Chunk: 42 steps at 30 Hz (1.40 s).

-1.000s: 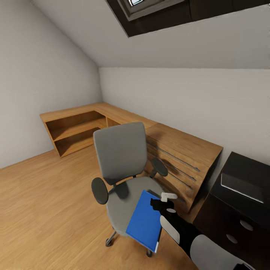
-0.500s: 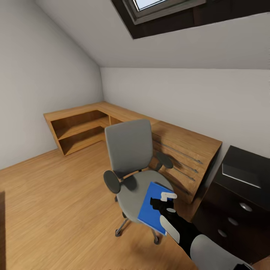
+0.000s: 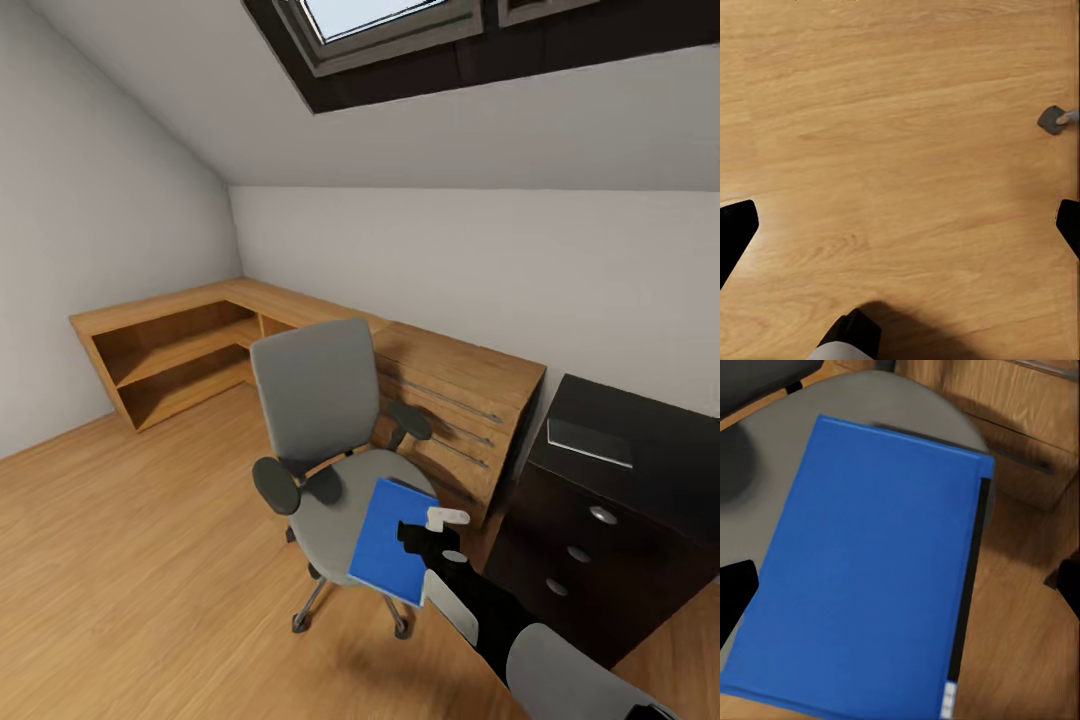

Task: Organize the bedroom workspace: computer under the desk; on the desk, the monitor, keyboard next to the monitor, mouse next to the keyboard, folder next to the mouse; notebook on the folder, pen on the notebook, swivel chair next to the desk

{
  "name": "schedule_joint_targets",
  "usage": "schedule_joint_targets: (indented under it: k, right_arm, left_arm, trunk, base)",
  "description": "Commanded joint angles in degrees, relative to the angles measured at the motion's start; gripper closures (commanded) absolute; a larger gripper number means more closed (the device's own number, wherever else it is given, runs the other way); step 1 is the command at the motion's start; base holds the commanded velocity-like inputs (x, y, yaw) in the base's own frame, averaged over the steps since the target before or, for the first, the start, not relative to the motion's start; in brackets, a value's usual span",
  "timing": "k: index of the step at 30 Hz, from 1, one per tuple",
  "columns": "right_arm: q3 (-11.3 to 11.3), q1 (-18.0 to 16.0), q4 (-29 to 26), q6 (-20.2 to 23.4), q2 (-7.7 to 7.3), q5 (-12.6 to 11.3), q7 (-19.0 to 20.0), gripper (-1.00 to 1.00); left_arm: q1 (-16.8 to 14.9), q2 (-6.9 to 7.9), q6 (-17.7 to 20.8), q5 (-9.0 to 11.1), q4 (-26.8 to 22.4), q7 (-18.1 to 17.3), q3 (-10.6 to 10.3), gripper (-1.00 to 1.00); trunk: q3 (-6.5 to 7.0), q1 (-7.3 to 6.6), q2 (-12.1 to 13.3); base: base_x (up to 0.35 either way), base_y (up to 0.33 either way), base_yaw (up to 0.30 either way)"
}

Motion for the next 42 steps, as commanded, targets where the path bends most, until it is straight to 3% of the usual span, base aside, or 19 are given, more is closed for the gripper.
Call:
schedule_joint_targets:
  k: [1, 21, 42]
  right_arm:
    - [0.32, -0.07, -0.09, 0.20, -0.03, -0.21, -0.47, -1.00]
    - [0.24, -0.07, -0.15, -0.08, -0.11, -0.20, -0.57, -1.00]
    - [0.23, -0.07, -0.15, -0.09, -0.11, -0.20, -0.65, -1.00]
  left_arm:
    - [-0.01, 0.11, -0.41, 0.60, -0.08, 0.47, -0.47, -1.00]
    - [-0.01, 0.13, -0.41, 0.68, -0.08, 0.63, -0.22, -1.00]
    - [-0.02, 0.13, -0.49, 0.68, -0.08, 0.56, -0.06, -1.00]
  trunk:
    - [0.01, 0.00, -0.03]
    - [1.44, 0.00, -0.03]
    - [3.09, 0.00, -0.03]
  base:
    - [-0.010, 0.009, -0.218]
    - [-0.002, 0.001, -0.157]
    - [-0.011, 0.000, -0.018]
